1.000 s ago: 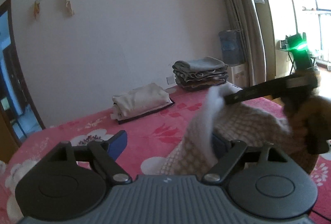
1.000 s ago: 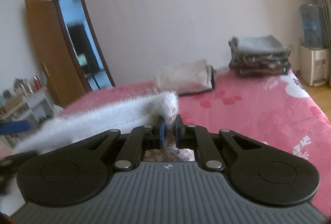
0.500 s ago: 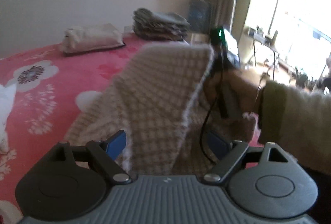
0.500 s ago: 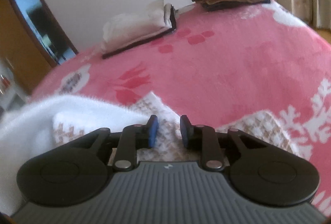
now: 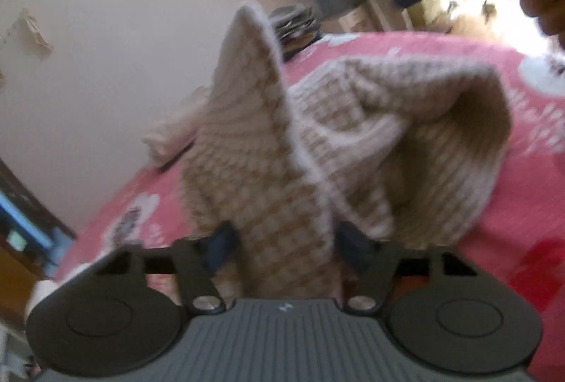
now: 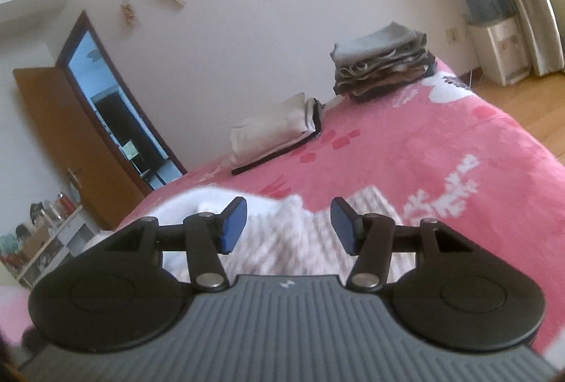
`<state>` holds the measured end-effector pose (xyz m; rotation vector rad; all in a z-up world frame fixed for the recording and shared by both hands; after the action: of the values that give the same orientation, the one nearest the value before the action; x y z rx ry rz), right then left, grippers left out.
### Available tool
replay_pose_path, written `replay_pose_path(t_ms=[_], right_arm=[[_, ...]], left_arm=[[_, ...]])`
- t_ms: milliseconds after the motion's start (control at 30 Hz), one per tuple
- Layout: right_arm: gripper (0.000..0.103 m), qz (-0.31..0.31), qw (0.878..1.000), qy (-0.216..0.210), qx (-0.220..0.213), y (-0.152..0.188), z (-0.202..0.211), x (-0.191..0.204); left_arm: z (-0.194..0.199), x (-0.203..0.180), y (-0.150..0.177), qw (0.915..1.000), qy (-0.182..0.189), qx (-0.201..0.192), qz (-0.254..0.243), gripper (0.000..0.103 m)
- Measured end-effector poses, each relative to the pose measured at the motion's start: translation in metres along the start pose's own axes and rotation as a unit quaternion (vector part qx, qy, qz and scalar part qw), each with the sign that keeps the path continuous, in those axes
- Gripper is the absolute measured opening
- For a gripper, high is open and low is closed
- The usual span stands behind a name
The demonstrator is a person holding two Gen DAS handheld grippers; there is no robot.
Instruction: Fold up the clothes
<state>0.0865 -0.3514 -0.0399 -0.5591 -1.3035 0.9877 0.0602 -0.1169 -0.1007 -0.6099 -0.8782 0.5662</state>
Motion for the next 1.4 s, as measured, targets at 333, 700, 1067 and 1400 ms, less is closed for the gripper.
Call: replay_pose_path(t_ms=[333,700,1067,1400], right_arm=[[0.053,0.132,0.988,-0.046,0.073,0.058,0.001,0.076],[0.054,0.268,0.957,-0.033,0.105,0.121,-0.035,0.133],[0.016,0.269,0.96,0.032,0.067,0.113,-0.019,0.122],[0.011,0.172,0.979,0.101,0.035,0.081,0.005,0.072]], left_arm=[[0.007,0.075,0.012,0.985,-0.041,0.01,0.167,0.026],[0.01,0.094,0.019,0.9729,-0.02,0.004,0.23,0.028],[0.028,0.069,-0.014,0.9748,0.022,-0.041,0.218,0.068],[-0.032,0.05,-0.025,0.9724,-0.049,0.029,0.226,0.05]])
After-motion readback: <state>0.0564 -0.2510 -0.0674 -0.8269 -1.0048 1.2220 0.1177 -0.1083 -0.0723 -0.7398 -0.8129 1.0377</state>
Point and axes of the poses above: each gripper's, at about its wrist camera, not at the fingertips, and z roughly against the way its jaws point, x to its left, y to its underside, the point moved 10 cm from there along -z, roughly the way its jaws point, and after that the axes turned 6 degrees about -x, right-handed, at the moved point
